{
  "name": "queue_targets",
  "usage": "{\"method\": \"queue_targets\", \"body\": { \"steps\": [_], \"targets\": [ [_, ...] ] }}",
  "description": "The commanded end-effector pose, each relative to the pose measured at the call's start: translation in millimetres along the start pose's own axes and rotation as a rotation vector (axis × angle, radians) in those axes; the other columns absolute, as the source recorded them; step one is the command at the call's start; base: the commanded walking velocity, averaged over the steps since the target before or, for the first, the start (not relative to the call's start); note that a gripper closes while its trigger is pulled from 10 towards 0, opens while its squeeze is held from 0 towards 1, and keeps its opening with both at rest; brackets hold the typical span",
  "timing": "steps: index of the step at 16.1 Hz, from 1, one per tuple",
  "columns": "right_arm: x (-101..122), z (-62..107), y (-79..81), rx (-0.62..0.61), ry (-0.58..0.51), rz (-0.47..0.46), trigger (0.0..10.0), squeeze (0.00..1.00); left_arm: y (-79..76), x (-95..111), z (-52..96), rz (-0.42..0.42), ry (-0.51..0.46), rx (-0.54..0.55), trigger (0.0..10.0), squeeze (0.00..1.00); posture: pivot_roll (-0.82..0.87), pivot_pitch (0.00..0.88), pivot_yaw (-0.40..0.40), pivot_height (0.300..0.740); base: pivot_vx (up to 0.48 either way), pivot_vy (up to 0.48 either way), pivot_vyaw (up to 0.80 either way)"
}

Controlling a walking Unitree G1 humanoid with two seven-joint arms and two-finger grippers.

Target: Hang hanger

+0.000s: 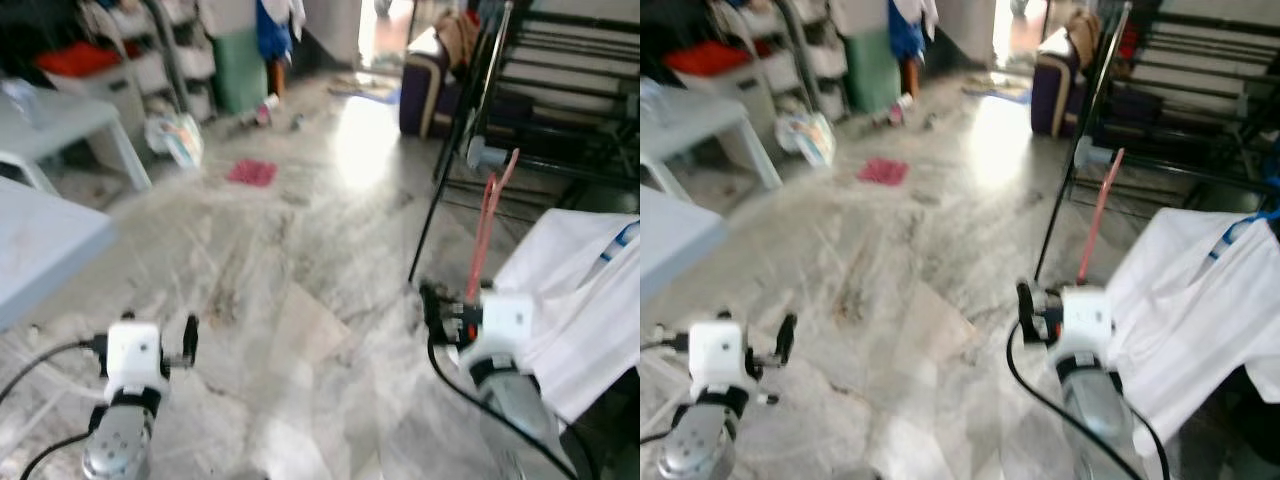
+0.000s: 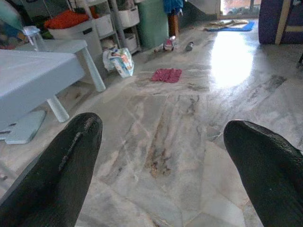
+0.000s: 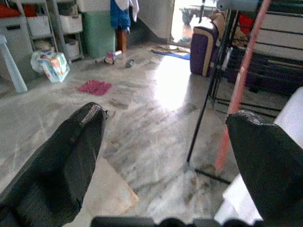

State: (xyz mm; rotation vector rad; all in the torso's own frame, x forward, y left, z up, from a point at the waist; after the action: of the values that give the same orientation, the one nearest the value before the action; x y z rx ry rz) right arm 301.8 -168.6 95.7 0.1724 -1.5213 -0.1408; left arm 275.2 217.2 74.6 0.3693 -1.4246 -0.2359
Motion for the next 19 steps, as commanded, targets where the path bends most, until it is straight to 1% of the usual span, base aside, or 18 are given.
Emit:
{"method": "queue_targets", "body": {
  "steps": [1,19],
  "targets": [
    [1.9,-1.5,0.4,-0.001,-0.008,-0.008,10.0,0.0,3.0,7.1,-3.4,-0.012,-0.022,0.008,10.0,0.0,0.09,0.026,-0.023,0.74,-0.326,0.0,0.0],
    [-0.2,-2.1,2.8,0.016,-0.005,-0.015,10.0,0.0,0.9,5.7,-4.1,-0.016,-0.011,0.007,10.0,0.0,0.1,0.033,-0.028,0.74,-0.324,0.0,0.0]
  ]
}}
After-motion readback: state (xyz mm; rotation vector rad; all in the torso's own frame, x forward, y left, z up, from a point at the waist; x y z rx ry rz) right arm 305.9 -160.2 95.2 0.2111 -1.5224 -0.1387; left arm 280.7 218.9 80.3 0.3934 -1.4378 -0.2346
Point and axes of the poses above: a point about 5 cm out from each wrist's last joint towards the gripper, its own z axis pointing back from the gripper into the wrist, its own x axis along the axis of the wrist's last joint, y = z × x, the point moved 6 cm from there along -z, pointing out of the wrist towards the gripper, and after that the axes turned 13 degrees about -z, right-handed, at the moved point
